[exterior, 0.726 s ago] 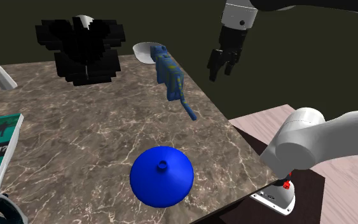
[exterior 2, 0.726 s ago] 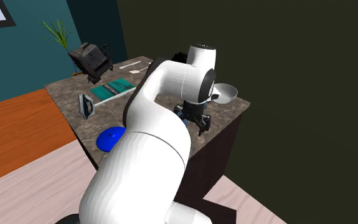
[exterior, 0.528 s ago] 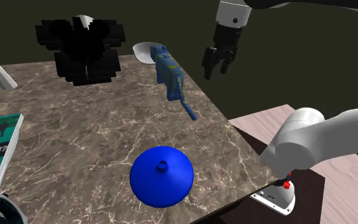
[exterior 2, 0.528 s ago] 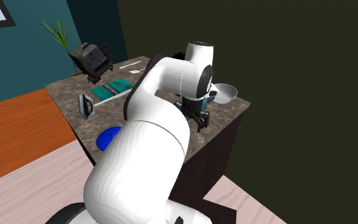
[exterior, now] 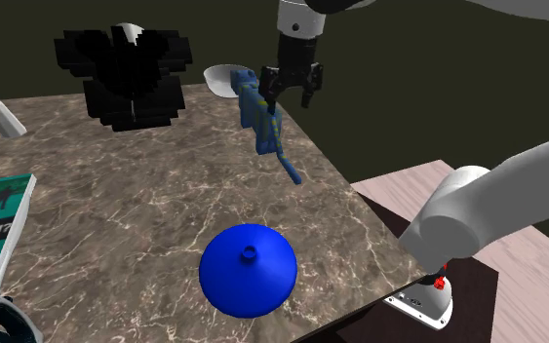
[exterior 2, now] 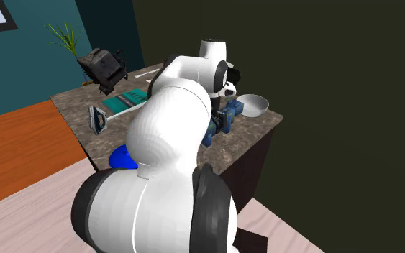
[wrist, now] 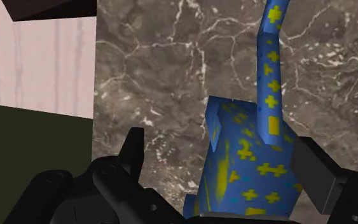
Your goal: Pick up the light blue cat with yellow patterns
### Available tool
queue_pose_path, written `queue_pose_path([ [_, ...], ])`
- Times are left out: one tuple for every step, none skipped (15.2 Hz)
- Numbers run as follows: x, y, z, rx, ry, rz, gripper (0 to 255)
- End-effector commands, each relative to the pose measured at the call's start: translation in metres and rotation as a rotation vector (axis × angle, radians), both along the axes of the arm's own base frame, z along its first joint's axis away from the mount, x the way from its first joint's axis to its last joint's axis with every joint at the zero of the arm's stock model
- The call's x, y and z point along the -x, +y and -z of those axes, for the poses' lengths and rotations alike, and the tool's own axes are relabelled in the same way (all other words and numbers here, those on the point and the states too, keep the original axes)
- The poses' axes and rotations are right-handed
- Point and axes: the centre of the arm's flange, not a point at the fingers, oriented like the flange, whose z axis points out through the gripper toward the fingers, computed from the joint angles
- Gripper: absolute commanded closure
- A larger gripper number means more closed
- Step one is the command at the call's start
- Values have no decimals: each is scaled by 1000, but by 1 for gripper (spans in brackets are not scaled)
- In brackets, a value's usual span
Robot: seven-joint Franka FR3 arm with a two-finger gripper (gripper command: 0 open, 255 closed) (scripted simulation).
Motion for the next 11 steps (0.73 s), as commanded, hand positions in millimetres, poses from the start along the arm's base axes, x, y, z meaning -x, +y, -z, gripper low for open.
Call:
queue_pose_path([
  [-28, 8, 0, 11, 1, 58, 0],
  [-41, 12, 0, 17, 2, 86, 0],
  [-54, 16, 0, 23, 2, 113, 0],
  [-60, 18, 1, 26, 3, 127, 0],
  [-60, 18, 6, 26, 3, 127, 0],
  [-60, 18, 11, 26, 3, 127, 0],
  [-60, 18, 16, 26, 3, 127, 0],
  [-60, 18, 22, 26, 3, 127, 0],
  [-60, 18, 27, 26, 3, 127, 0],
  [-60, 18, 32, 26, 3, 127, 0],
  [-60, 18, 38, 26, 3, 127, 0],
])
